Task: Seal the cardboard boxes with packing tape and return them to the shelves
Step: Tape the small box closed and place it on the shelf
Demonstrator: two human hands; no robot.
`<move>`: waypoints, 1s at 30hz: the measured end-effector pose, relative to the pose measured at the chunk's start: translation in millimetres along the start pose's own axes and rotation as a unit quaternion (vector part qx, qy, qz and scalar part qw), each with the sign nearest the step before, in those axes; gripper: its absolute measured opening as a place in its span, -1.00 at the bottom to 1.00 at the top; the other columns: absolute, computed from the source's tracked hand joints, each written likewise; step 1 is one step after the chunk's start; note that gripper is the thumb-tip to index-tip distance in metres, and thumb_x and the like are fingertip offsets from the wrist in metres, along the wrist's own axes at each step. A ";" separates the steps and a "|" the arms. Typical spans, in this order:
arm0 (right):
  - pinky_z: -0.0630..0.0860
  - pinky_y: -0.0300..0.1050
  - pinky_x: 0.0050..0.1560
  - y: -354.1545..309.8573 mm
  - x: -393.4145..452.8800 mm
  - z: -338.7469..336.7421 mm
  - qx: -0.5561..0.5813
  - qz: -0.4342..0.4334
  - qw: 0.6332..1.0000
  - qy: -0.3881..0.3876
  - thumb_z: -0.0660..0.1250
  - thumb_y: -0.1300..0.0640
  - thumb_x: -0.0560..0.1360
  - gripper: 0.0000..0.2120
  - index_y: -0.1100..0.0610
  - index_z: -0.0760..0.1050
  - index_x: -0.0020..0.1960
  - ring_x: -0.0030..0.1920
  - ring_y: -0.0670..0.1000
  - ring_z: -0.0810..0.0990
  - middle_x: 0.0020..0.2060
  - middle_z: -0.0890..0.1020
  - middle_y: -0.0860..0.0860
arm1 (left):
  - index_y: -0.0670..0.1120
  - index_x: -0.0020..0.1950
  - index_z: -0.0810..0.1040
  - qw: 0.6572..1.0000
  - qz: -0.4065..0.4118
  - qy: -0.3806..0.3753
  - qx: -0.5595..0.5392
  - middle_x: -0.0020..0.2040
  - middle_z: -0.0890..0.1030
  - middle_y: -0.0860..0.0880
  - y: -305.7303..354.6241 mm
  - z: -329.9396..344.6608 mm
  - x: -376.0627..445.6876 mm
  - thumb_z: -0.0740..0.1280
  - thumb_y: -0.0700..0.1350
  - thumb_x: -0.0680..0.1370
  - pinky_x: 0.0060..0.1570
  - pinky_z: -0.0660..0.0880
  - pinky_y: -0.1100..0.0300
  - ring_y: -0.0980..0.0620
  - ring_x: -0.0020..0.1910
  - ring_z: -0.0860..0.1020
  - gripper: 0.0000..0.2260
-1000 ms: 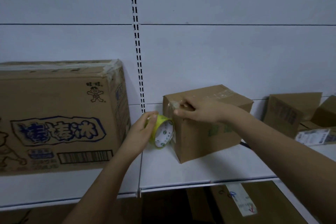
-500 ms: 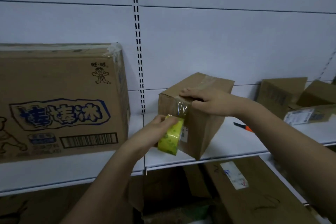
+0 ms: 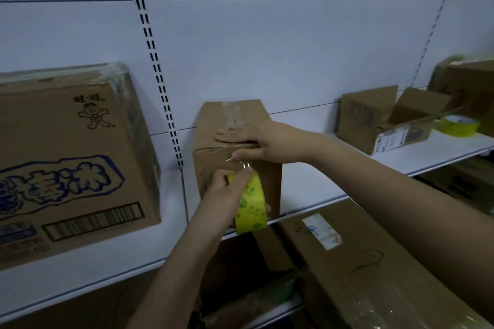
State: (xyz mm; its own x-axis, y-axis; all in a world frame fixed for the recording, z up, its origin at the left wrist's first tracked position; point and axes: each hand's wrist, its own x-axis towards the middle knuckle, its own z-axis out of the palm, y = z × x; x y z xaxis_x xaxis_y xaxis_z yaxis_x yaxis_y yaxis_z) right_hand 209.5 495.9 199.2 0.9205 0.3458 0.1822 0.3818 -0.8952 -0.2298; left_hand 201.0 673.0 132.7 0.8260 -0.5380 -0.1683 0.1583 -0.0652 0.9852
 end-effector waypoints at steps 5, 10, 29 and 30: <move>-0.06 0.06 0.58 12.8 3.1 6.2 -0.125 -0.022 0.991 0.031 0.11 -0.17 0.65 -0.51 -0.18 0.19 0.56 0.60 -0.04 -0.02 0.57 0.17 -0.17 | 0.23 0.03 0.41 0.995 0.034 0.063 0.068 0.00 0.66 -0.20 -17.2 17.4 6.6 0.38 0.32 0.38 -0.09 0.63 -0.19 -0.27 -0.15 0.69 -0.67; 0.04 0.11 0.54 31.8 -4.9 5.2 -0.197 -0.034 0.975 0.103 0.00 -0.35 0.55 -0.39 -0.14 0.31 0.52 0.58 0.05 0.14 0.54 0.28 -0.10 | -0.03 0.16 0.44 0.996 0.027 0.067 -0.047 -0.22 0.71 -0.21 -23.1 49.1 7.1 0.29 0.00 0.64 -0.31 0.60 0.09 -0.15 -0.25 0.71 -0.84; 0.42 -0.23 -0.12 109.5 -187.2 45.2 0.021 0.188 0.921 0.340 0.04 -0.06 0.70 -0.56 0.03 0.26 0.54 -0.04 -0.07 0.49 0.14 0.49 -0.04 | -0.22 0.04 0.61 0.969 0.023 0.139 -0.203 -0.09 0.72 -0.23 -21.8 86.3 18.8 0.37 -0.23 0.58 -0.33 0.63 0.04 -0.18 -0.27 0.69 -0.92; 0.38 -0.30 -0.16 94.3 -186.6 34.1 0.008 0.138 0.934 0.331 0.03 -0.10 0.68 -0.53 -0.04 0.22 0.56 -0.10 -0.13 0.47 0.08 0.46 -0.10 | -0.22 0.05 0.61 0.967 0.023 0.140 -0.212 -0.10 0.71 -0.23 -21.9 85.9 19.5 0.38 -0.23 0.58 -0.37 0.61 0.09 -0.18 -0.27 0.69 -0.92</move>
State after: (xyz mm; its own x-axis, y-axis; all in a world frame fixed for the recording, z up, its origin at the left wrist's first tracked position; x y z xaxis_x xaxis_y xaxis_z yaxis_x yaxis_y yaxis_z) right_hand 76.7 356.5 110.9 0.7333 -0.1511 0.6629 0.1442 -0.9183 -0.3688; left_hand 167.1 591.8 110.6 0.9422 -0.2789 -0.1857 0.2767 0.3353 0.9005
